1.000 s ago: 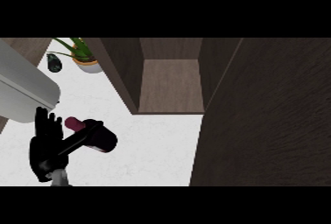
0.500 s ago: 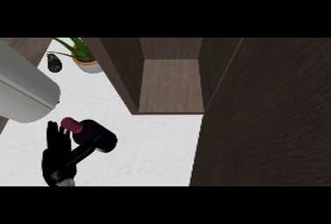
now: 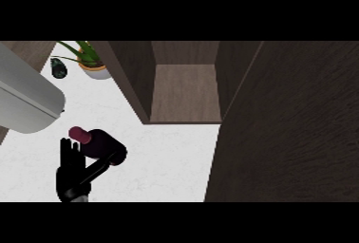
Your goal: Pick up the wine, place it into the cabinet and close the cabinet
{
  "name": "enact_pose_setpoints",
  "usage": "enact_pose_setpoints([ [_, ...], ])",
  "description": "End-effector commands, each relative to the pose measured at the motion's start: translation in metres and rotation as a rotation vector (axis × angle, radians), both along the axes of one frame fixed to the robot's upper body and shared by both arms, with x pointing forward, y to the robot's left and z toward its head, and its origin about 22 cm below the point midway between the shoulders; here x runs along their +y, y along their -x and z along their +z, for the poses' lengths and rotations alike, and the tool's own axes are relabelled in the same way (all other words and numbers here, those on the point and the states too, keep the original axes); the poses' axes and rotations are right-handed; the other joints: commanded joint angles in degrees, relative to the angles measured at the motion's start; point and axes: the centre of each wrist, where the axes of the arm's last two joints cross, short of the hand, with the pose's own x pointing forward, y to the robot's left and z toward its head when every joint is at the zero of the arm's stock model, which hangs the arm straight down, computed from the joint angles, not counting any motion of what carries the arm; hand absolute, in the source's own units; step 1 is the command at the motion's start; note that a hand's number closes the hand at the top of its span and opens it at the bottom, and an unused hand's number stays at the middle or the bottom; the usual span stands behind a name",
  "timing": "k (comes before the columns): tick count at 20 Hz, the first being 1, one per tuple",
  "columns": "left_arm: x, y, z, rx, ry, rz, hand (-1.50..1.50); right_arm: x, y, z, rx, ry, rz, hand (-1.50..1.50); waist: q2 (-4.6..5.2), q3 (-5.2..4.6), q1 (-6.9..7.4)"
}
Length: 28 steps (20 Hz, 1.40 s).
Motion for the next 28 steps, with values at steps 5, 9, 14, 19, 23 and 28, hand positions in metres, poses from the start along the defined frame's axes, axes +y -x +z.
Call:
enact_pose_setpoints([
  [5,-0.004,-0.005,-0.02,-0.004,0.019,-0.036,-1.5,-0.008,0.029,-0.005,0.033,-0.012,0.064,-1.5,0.01,0.03,-0.03],
  [9,0.001,-0.012,-0.036,-0.026,0.003,-0.023,-1.5,-0.012,0.029,0.006,0.038,-0.013,0.07,-1.5,-0.03,-0.01,-0.4],
  [14,0.017,-0.017,-0.035,-0.067,0.06,0.006,1.5,-0.011,0.037,0.0,0.041,-0.008,0.055,-1.5,-0.11,-0.03,-0.42],
  [19,0.009,-0.035,-0.039,-0.095,0.019,-0.119,1.5,-0.011,0.029,-0.005,0.03,-0.028,0.043,-1.5,0.07,0.01,-0.44],
  [23,-0.001,-0.03,-0.04,-0.121,-0.172,-0.209,1.5,-0.018,0.02,-0.005,0.034,-0.01,0.04,-1.5,0.07,0.1,-0.51],
  [28,-0.015,-0.053,-0.028,-0.289,-0.238,-0.428,1.5,-0.007,0.012,-0.004,0.026,-0.021,0.064,-1.5,0.08,0.01,-0.85],
])
